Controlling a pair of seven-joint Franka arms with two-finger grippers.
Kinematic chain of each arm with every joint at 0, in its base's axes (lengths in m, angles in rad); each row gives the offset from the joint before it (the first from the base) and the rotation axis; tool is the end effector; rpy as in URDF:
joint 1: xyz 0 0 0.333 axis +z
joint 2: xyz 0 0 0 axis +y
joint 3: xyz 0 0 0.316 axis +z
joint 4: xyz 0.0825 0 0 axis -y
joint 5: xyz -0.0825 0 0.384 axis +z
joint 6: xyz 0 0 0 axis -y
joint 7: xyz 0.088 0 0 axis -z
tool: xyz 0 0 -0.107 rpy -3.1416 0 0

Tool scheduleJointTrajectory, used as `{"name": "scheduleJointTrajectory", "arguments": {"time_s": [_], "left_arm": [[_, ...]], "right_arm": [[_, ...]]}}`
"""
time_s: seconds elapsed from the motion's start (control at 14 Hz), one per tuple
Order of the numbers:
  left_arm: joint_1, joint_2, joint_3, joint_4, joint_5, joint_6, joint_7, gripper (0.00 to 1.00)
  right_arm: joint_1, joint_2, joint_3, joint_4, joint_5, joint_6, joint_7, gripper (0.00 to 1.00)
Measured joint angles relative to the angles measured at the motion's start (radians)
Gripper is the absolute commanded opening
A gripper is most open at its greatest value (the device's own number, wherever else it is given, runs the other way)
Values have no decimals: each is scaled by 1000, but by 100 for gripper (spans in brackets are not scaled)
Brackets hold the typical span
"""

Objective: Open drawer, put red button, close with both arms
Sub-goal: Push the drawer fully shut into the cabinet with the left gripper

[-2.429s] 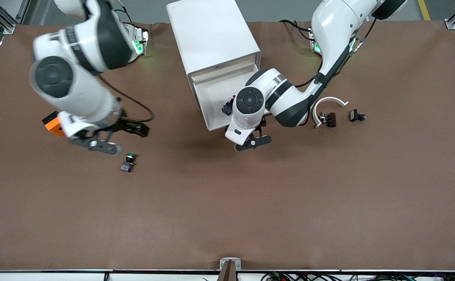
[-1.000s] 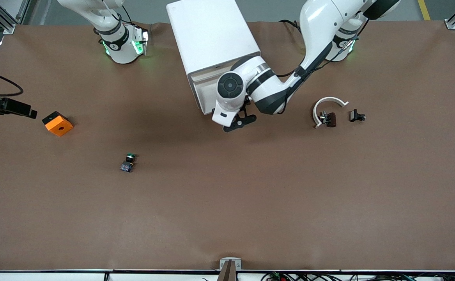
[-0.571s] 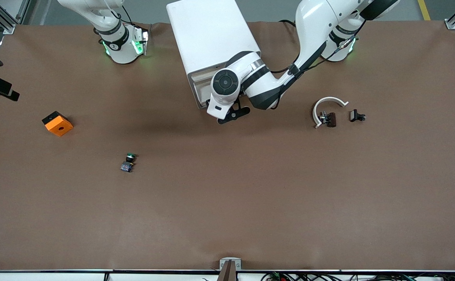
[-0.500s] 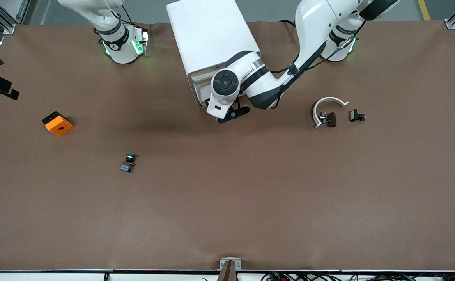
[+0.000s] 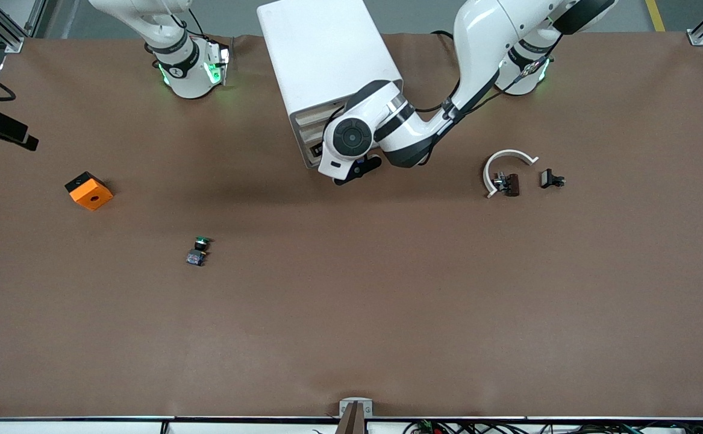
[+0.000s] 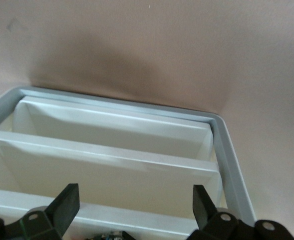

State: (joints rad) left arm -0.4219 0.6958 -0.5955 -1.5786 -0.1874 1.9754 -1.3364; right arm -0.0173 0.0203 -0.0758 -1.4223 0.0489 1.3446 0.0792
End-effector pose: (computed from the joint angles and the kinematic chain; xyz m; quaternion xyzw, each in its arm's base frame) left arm 0.3918 -0.5492 0.2791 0.9304 0.2321 -0.2832 0.0152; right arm 0.5346 -0.0433 0.6632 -0.9952 0.0817 0.0488 0.0236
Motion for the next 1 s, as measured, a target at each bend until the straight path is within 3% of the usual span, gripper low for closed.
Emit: {"name": "scheduleJointTrajectory", "arguments": {"time_s": [0.43,0.71,1.0], "left_arm": [[11,11,4,1,-67,-12,0,100],[15,13,6,7,-71,-14,0,100],[46,8,60,52,-6,-29,0,100]], "right_arm": [[-17,-37,-1,-55,0,42,-1,100],[-17,-130,2,-194,-2,124,-11,100],[-17,-164,4,-228,-18,143,-54,100]]}}
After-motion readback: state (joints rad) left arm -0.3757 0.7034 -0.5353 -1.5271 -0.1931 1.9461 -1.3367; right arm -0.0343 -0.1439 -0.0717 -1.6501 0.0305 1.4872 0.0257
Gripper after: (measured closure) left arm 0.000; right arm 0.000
